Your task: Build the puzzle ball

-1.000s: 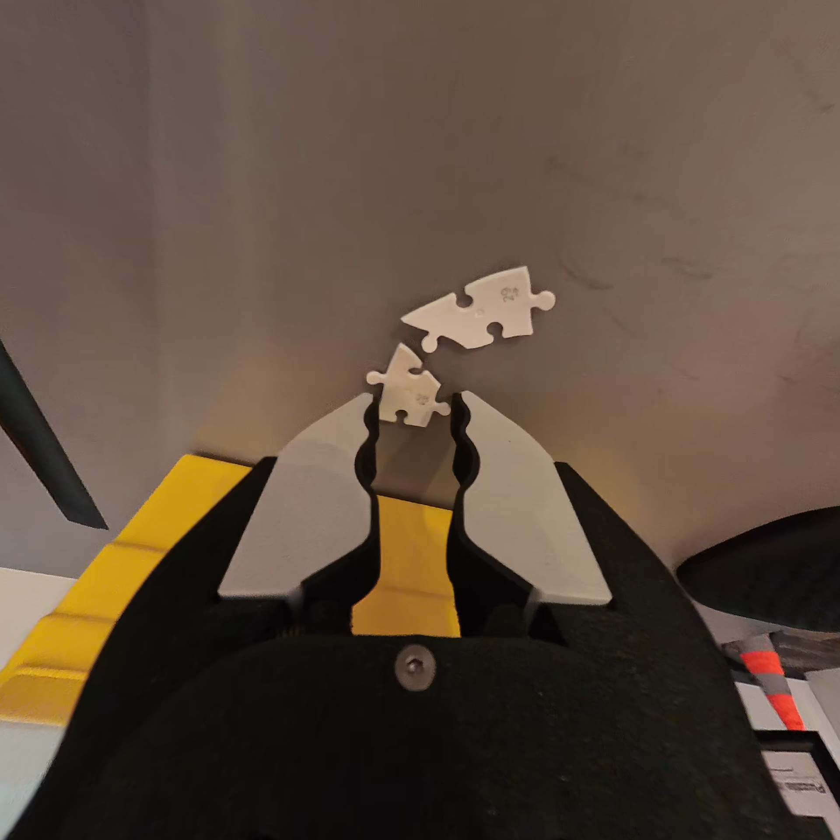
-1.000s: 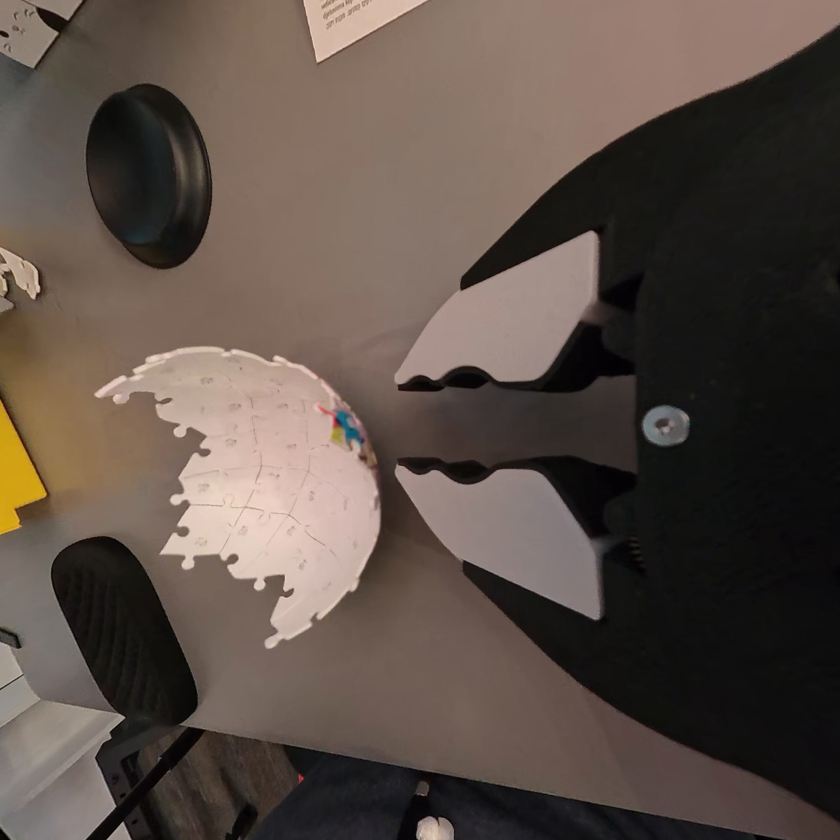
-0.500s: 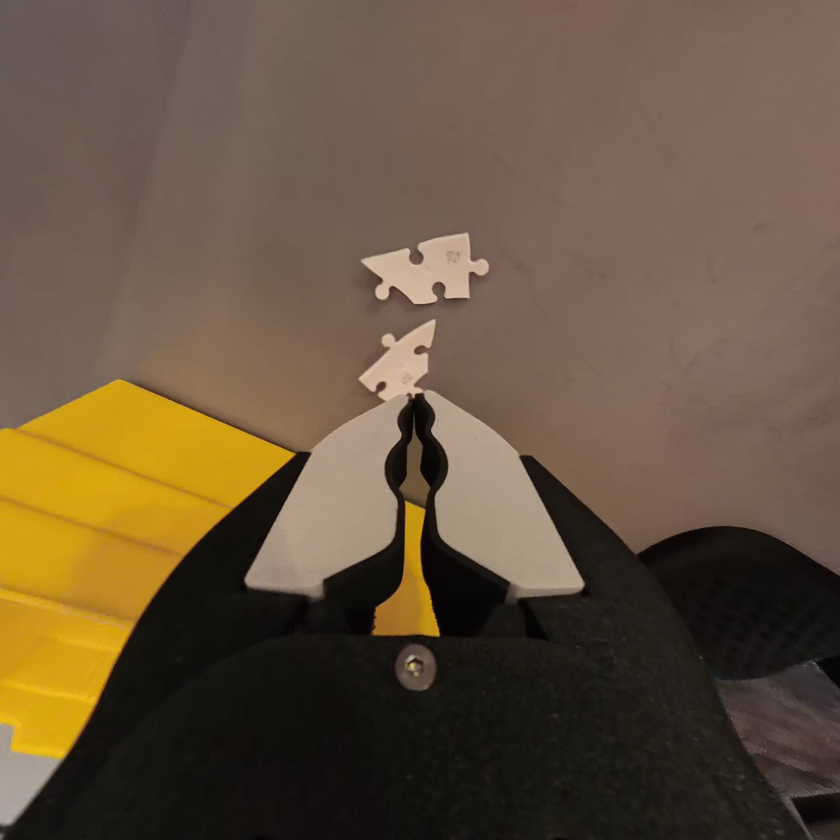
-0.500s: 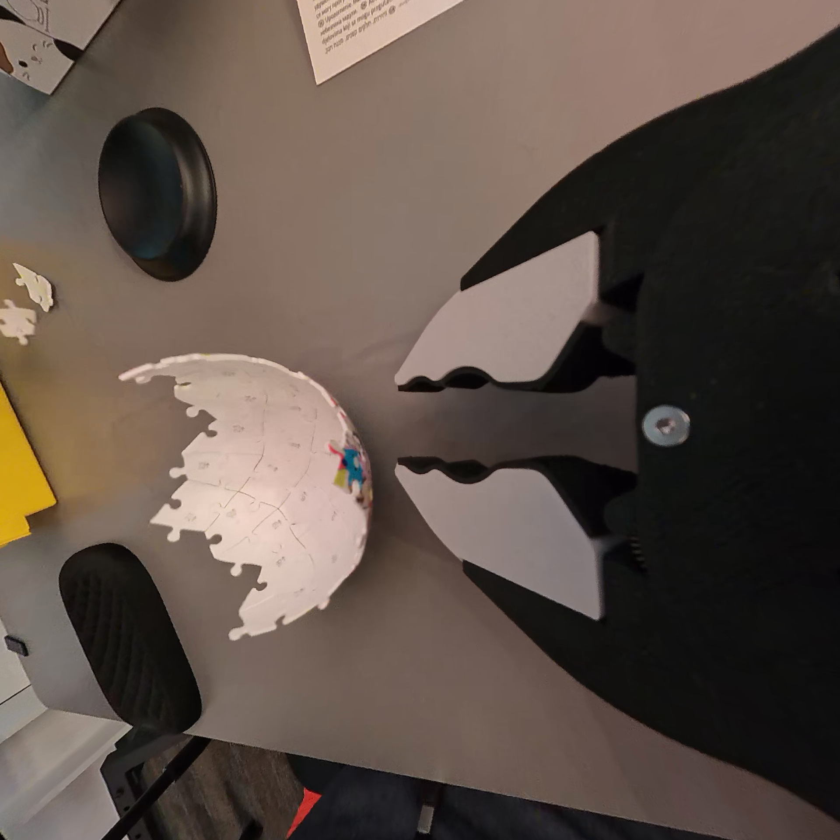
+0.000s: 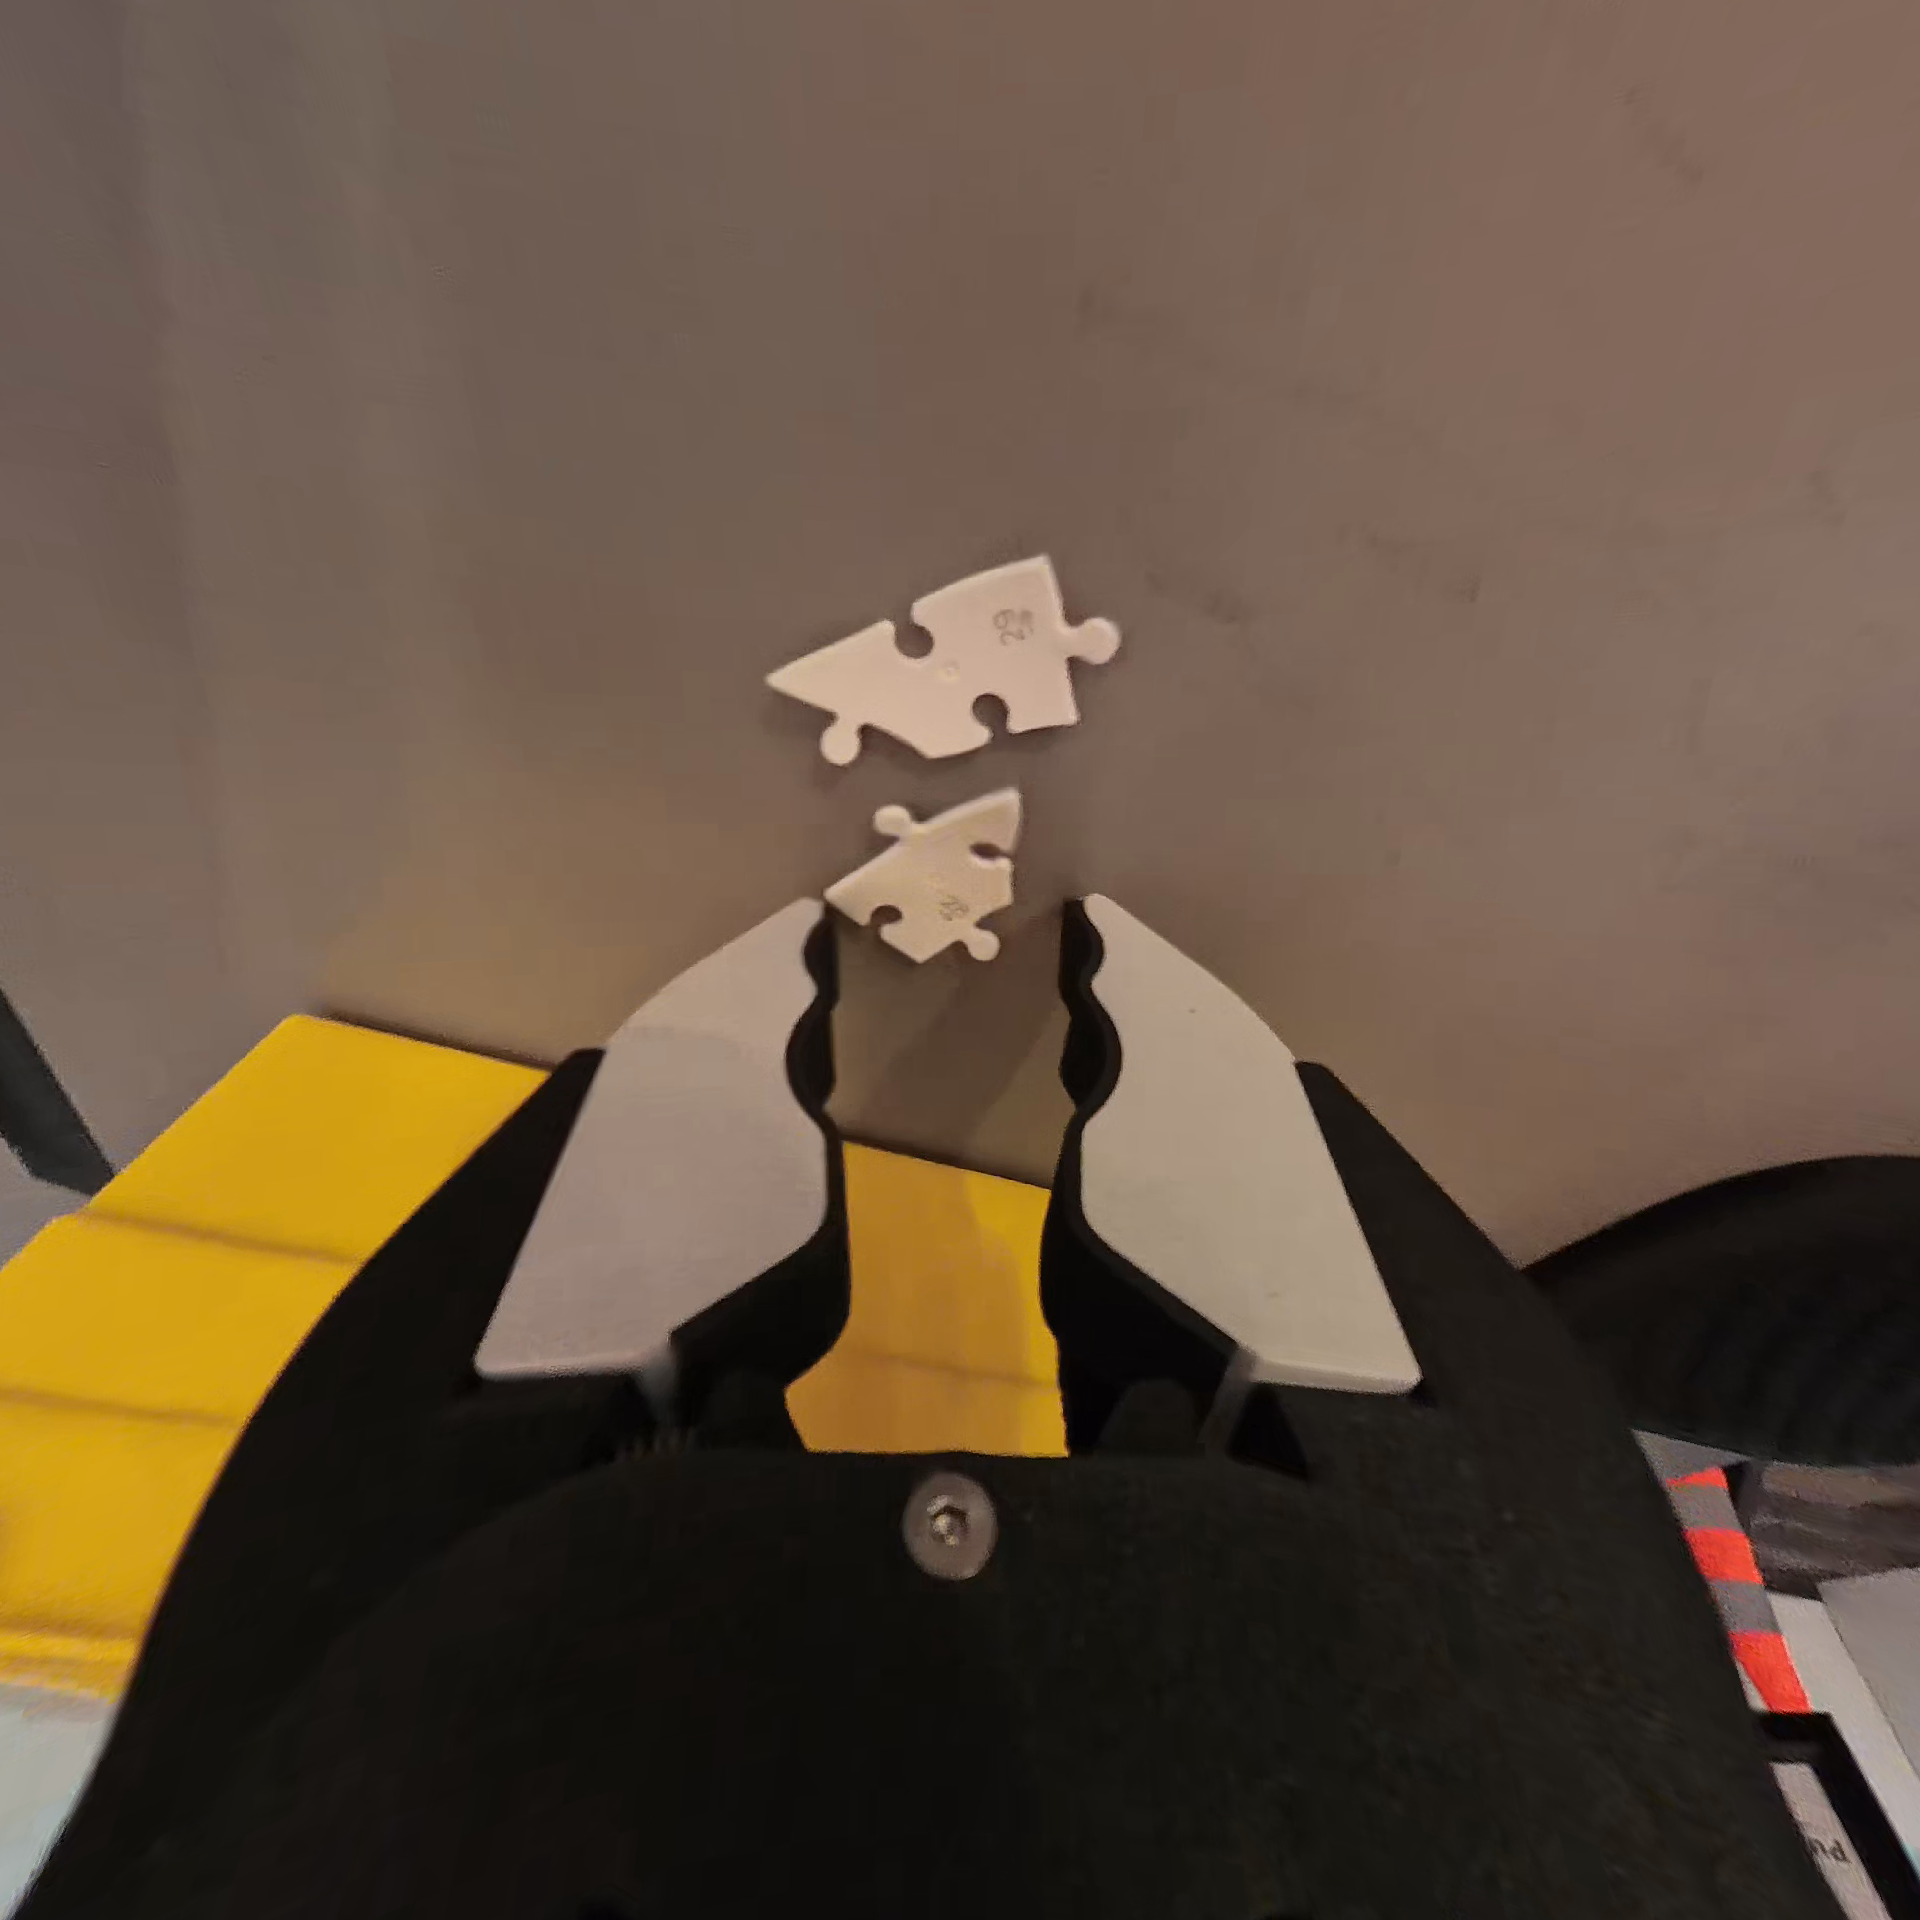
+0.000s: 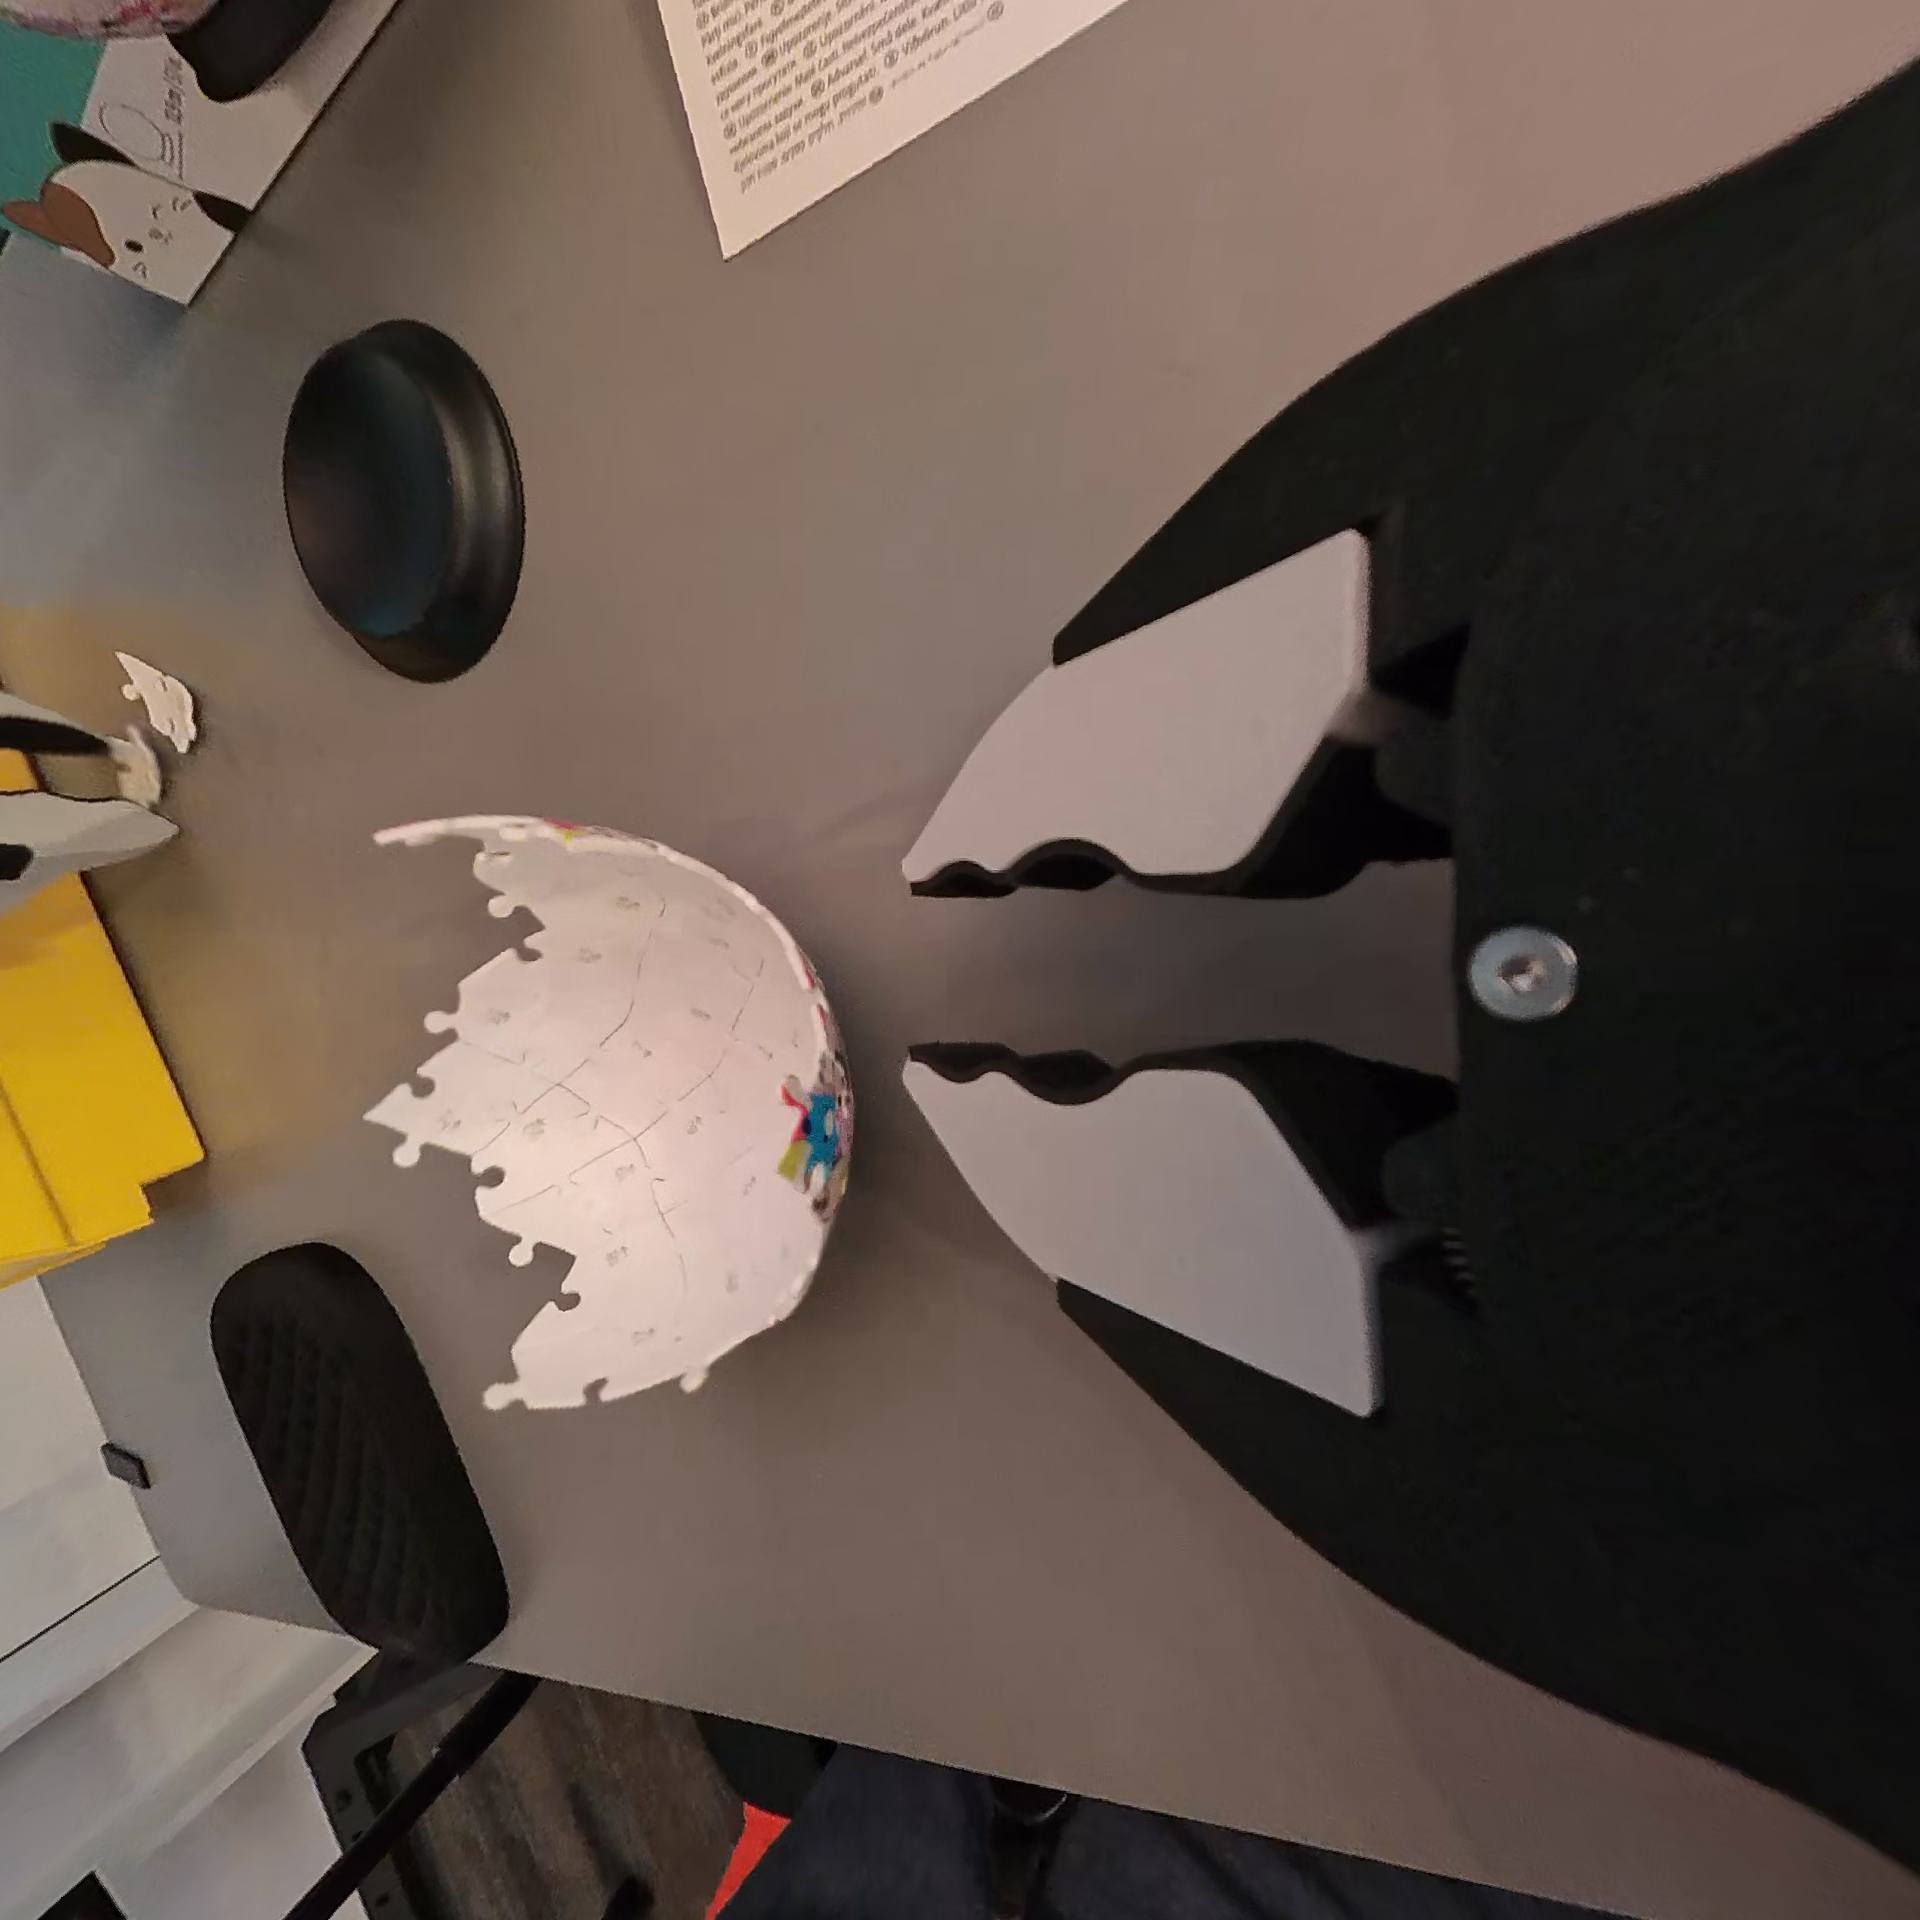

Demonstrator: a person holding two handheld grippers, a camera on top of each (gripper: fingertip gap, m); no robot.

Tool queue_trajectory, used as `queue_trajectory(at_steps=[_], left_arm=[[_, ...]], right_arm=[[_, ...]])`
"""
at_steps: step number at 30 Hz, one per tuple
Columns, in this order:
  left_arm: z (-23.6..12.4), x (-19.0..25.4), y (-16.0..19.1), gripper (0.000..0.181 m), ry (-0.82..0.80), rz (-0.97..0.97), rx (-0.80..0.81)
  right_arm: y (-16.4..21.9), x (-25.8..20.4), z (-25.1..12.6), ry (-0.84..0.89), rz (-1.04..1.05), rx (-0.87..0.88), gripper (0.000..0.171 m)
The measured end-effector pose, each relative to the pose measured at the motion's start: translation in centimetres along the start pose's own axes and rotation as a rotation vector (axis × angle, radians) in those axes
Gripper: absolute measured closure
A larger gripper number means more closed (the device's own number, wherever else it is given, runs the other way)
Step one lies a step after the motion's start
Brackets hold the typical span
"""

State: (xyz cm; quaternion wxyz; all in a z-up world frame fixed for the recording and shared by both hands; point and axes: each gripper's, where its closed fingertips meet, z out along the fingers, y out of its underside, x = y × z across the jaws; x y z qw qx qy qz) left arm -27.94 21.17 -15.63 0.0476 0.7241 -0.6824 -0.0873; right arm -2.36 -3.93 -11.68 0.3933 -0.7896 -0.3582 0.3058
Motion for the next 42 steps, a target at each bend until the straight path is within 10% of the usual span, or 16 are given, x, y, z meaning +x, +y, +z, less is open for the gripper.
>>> queue_trajectory(at_steps=[14, 27, 42], left_arm=[[-1.6, 2.1, 1.0, 0.158, -0.181, -0.117, 0.112], [-13.5, 6.5, -0.5, 0.158, -0.606, -0.310, 0.474], [-24.4, 11.1, 1.9, 0.158, -1.012, -0.249, 0.410]], right_arm=[[-0.2, -0.4, -0.1, -0.012, -0.014, -0.002, 0.144], [-6.0, 0.3, -2.9, 0.121, -0.024, 0.224, 0.141], [-11.9, -4.8, -3.5, 0.037, 0.021, 0.386, 0.138]])
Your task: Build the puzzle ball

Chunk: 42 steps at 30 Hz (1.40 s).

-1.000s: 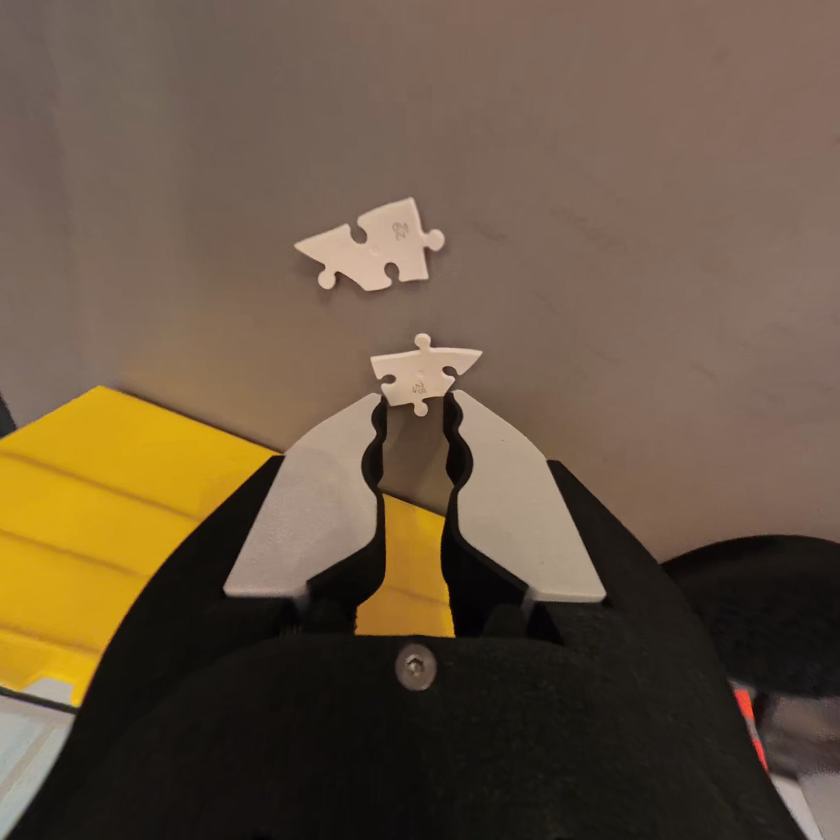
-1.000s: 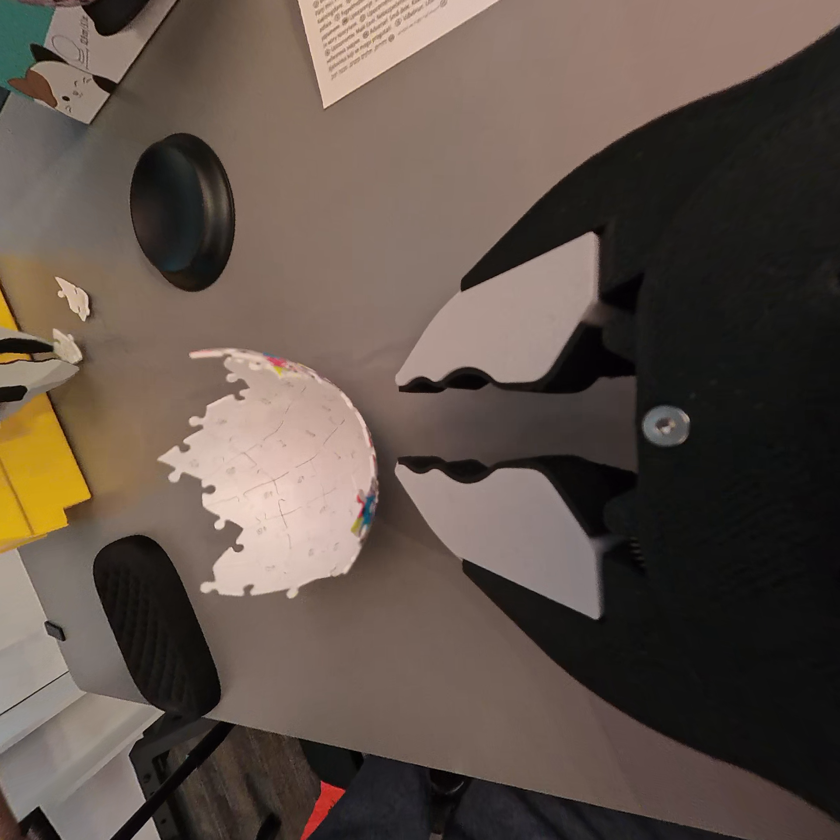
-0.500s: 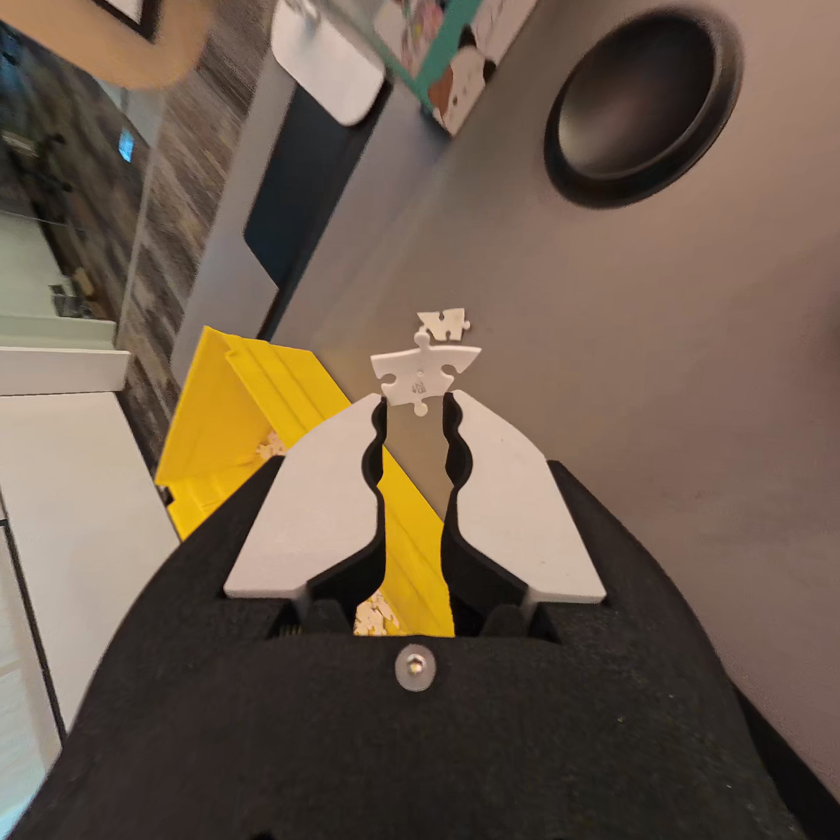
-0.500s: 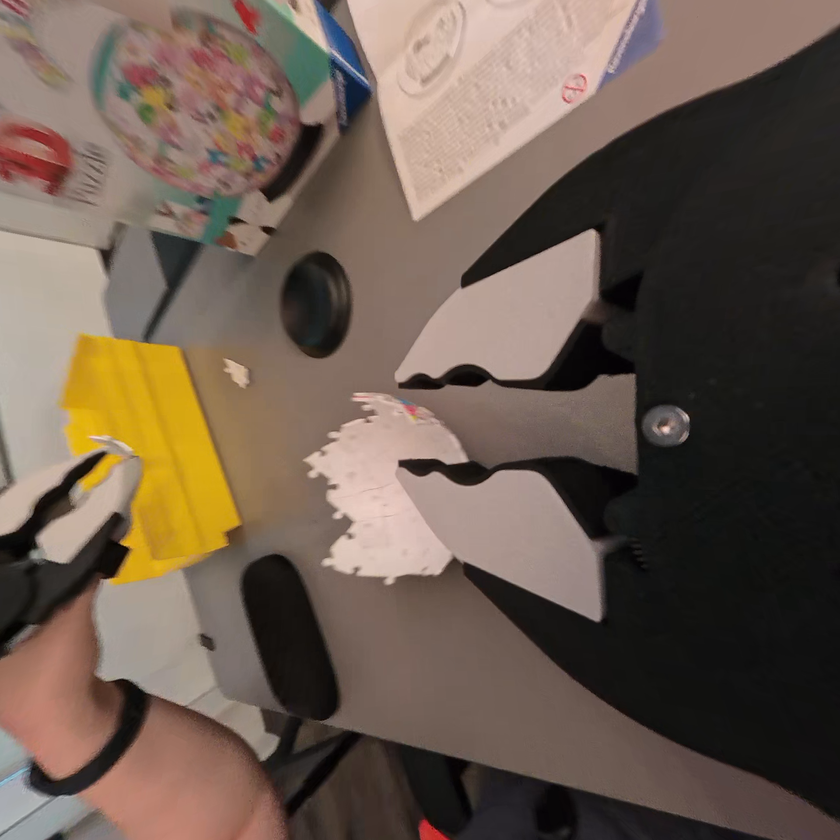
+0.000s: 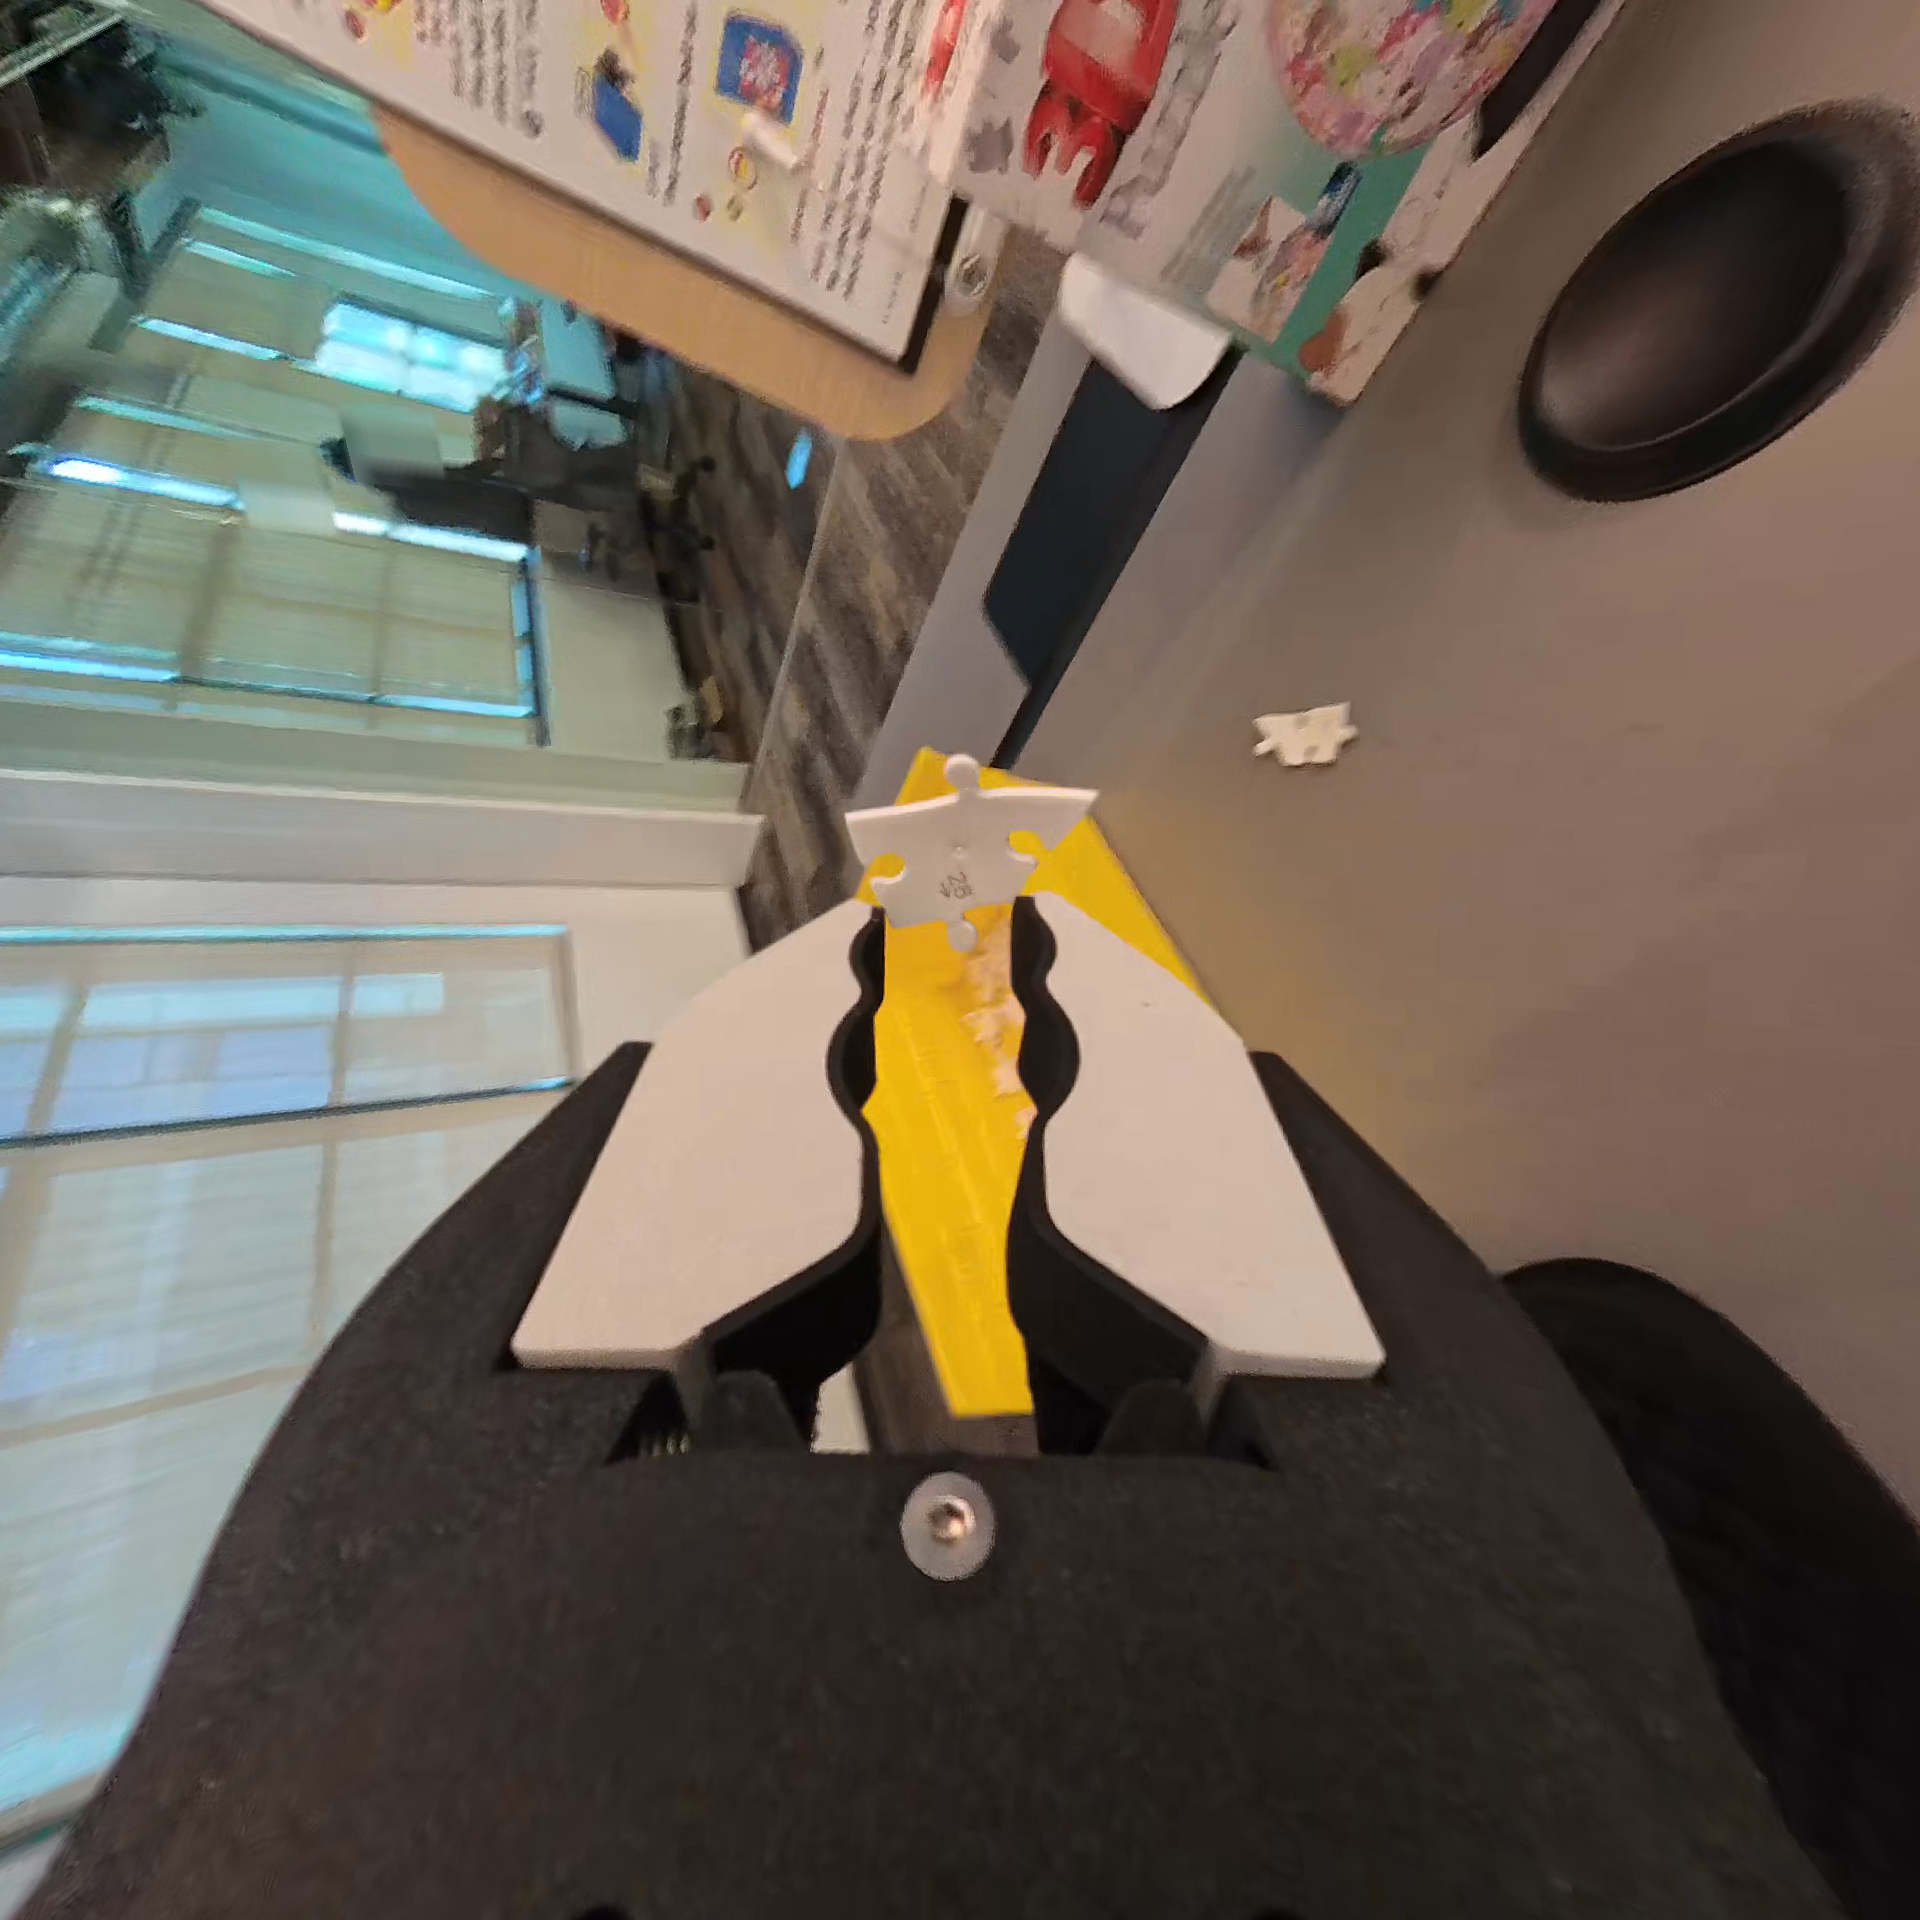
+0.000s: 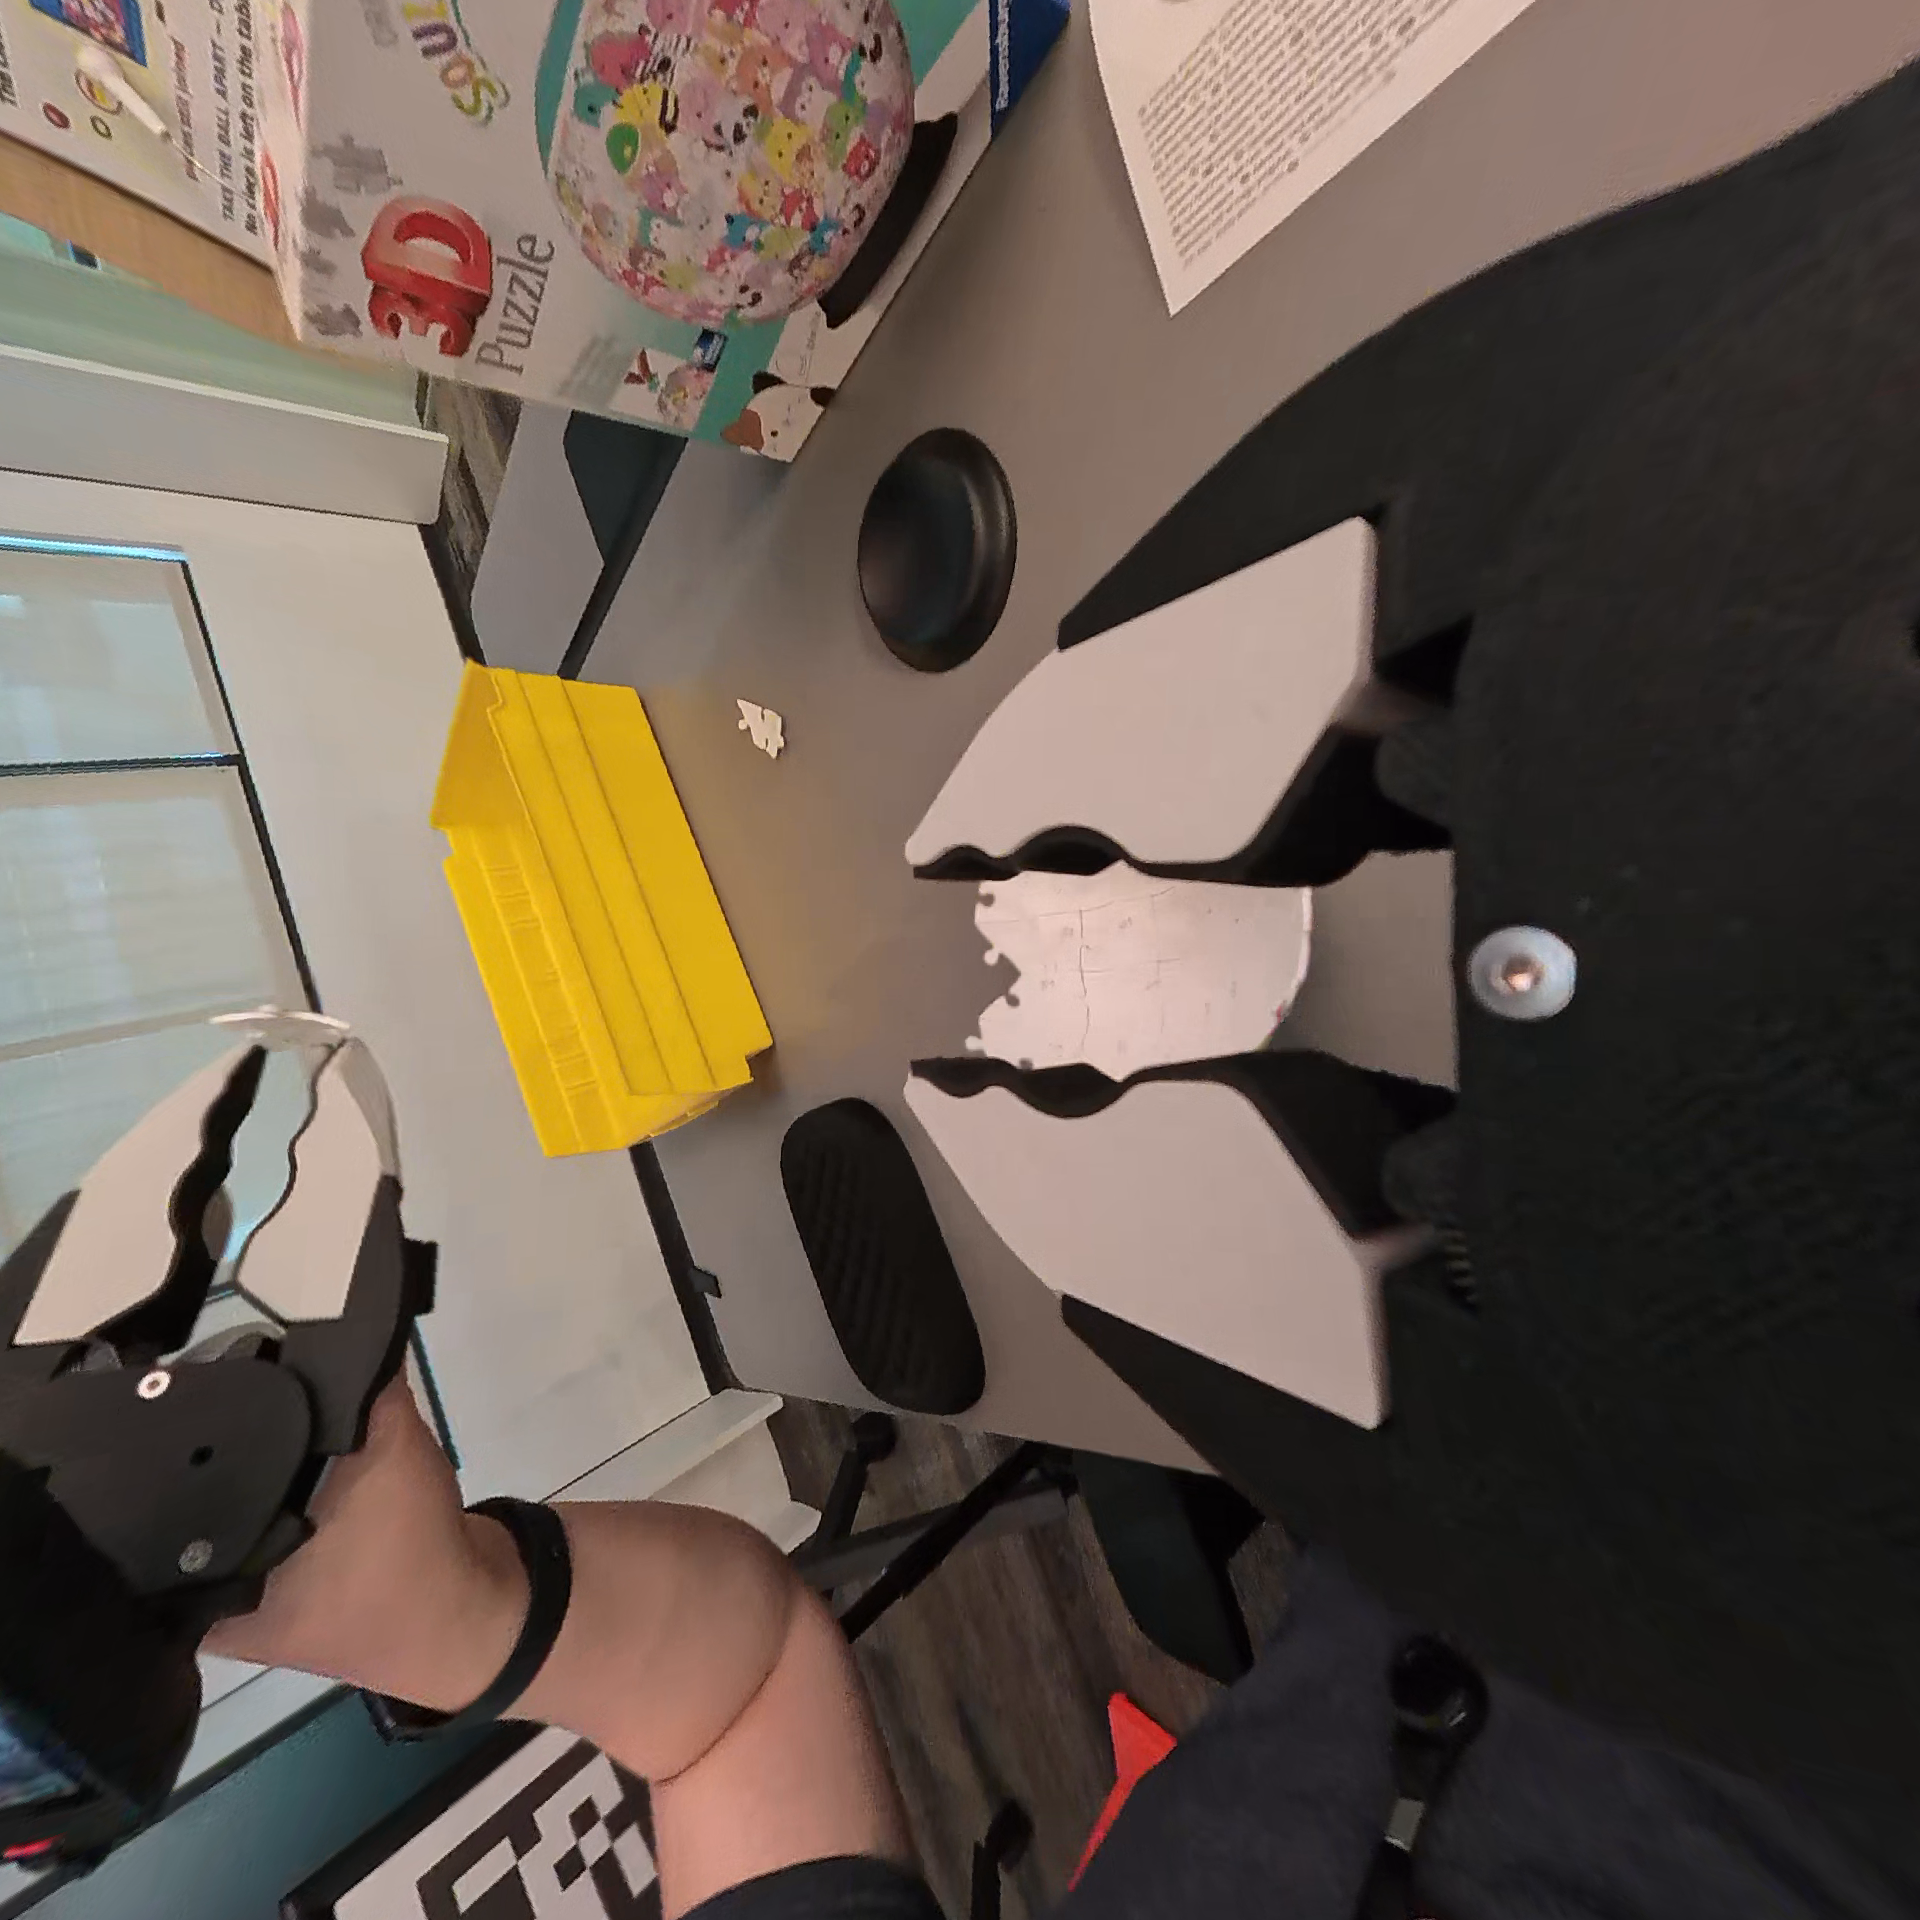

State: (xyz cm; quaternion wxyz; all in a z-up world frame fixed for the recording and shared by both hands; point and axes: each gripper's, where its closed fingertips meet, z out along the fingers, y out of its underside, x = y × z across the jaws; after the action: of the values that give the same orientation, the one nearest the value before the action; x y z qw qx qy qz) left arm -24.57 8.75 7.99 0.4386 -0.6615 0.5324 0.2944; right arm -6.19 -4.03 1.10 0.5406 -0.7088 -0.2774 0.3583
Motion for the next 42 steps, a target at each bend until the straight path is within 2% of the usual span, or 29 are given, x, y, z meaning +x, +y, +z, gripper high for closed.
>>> queue_trajectory(at_steps=[2, 6, 9, 12, 17, 25, 29, 30, 33, 37, 40, 42], left_arm=[[-0.7, 1.5, -0.6, 0.158, 0.138, -0.113, 0.104], [-3.1, 3.3, -2.5, 0.158, 0.428, -0.487, 0.385], [-4.8, 3.3, -3.9, 0.158, 0.503, -0.704, 0.573], [-6.4, 3.9, -5.2, 0.159, 0.541, -0.782, 0.676], [-7.6, 5.0, -6.6, 0.159, 0.548, -0.769, 0.704], [-6.8, 5.4, -7.6, 0.159, 0.449, -0.696, 0.648], [-6.6, 5.3, -8.6, 0.159, 0.358, -0.642, 0.622], [-6.6, 5.4, -8.9, 0.159, 0.338, -0.626, 0.613], [-6.6, 5.7, -9.9, 0.163, 0.292, -0.572, 0.602], [-8.3, 7.3, -10.9, 0.155, 0.394, -0.512, 0.646], [-10.2, 9.1, -10.7, 0.151, 0.655, -0.471, 0.679], [-11.8, 8.6, -11.0, 0.151, 0.820, -0.529, 0.752]], right_arm=[[-0.6, -0.9, 0.4, 0.008, -0.010, 0.007, 0.138], [-3.5, -3.6, 2.2, 0.017, 0.002, 0.070, 0.138], [-6.6, -5.7, 4.4, 0.003, 0.032, 0.161, 0.138], [-8.5, -6.4, 6.8, -0.005, 0.061, 0.208, 0.137], [-10.1, -5.7, 8.4, 0.020, 0.088, 0.247, 0.136], [-10.2, -4.1, 8.6, 0.115, 0.097, 0.207, 0.139], [-9.5, -2.9, 8.7, 0.161, 0.086, 0.152, 0.154], [-9.6, -2.9, 8.5, 0.150, 0.081, 0.158, 0.165], [-9.9, -2.2, 7.5, 0.152, 0.098, 0.185, 0.168], [-9.5, -1.7, 5.3, 0.110, 0.123, 0.126, 0.168], [-8.9, -1.6, 2.7, 0.076, 0.059, -0.032, 0.168], [-8.3, -2.4, 0.9, 0.030, -0.017, -0.174, 0.168]])
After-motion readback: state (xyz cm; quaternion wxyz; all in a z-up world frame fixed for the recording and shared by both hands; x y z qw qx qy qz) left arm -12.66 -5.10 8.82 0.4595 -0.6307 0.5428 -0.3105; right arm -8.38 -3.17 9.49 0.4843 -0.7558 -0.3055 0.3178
